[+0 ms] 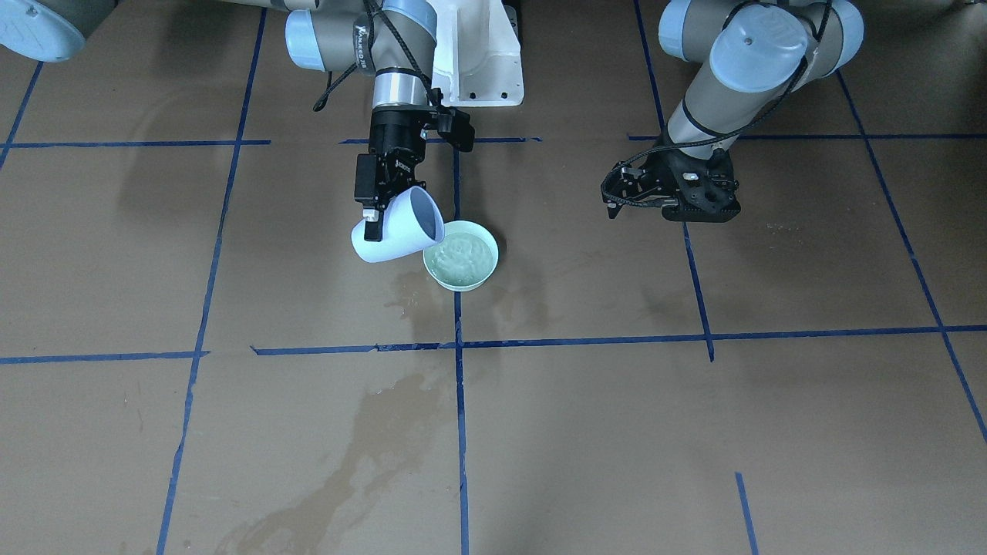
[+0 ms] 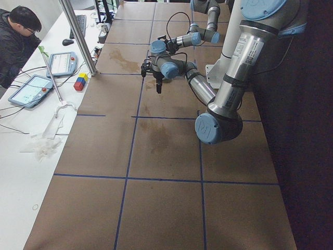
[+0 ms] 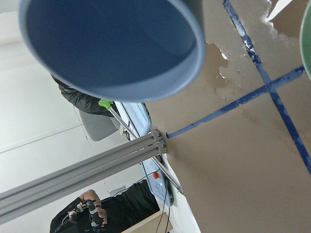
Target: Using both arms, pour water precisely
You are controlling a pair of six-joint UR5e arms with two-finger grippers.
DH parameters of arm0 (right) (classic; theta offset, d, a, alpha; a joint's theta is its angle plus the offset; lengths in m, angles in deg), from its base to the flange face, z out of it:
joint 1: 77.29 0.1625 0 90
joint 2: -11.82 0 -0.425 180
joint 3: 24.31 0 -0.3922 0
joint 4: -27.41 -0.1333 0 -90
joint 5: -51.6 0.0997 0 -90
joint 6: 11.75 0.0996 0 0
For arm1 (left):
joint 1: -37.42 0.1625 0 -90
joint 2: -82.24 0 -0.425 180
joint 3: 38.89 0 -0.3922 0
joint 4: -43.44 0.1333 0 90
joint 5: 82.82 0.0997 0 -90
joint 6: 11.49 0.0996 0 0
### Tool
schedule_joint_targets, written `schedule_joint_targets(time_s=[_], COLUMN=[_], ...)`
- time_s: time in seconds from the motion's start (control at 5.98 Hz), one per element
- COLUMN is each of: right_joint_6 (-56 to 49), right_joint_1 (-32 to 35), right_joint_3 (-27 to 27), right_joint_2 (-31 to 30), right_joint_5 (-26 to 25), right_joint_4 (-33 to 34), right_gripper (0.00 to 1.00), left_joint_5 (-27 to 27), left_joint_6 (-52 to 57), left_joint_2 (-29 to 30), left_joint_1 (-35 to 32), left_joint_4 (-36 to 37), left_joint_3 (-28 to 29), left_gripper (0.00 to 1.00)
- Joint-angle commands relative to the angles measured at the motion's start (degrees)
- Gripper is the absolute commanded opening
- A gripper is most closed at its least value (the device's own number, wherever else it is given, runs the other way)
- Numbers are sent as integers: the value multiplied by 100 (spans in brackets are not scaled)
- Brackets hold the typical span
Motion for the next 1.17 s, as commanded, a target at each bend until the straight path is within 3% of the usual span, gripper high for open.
schedule_joint_targets(time_s=[0.0, 0.17, 0.33, 0.67, 1.0], right_joint_6=[904, 1629, 2011, 2961, 4295], right_joint_1=[23, 40, 66, 101, 242], right_joint_3=[-131, -228, -342, -527, -1095], right_joint_2=[-26, -261, -437, -772, -1419], right_joint_5=[285, 643, 655, 673, 1127], right_joint_4=[-341, -872, -1417, -1572, -1581], right_gripper=[0, 0, 0, 0, 0], left_joint_5=[0, 0, 0, 0, 0], left_joint_6=[-6, -6, 3, 3, 3], left_joint_2=[17, 17, 17, 26, 17], left_joint_1=[0, 0, 0, 0, 0], left_joint_4=[9, 9, 9, 0, 0], left_joint_3=[-11, -2, -2, -2, 7], left_gripper=[100, 100, 100, 100, 100])
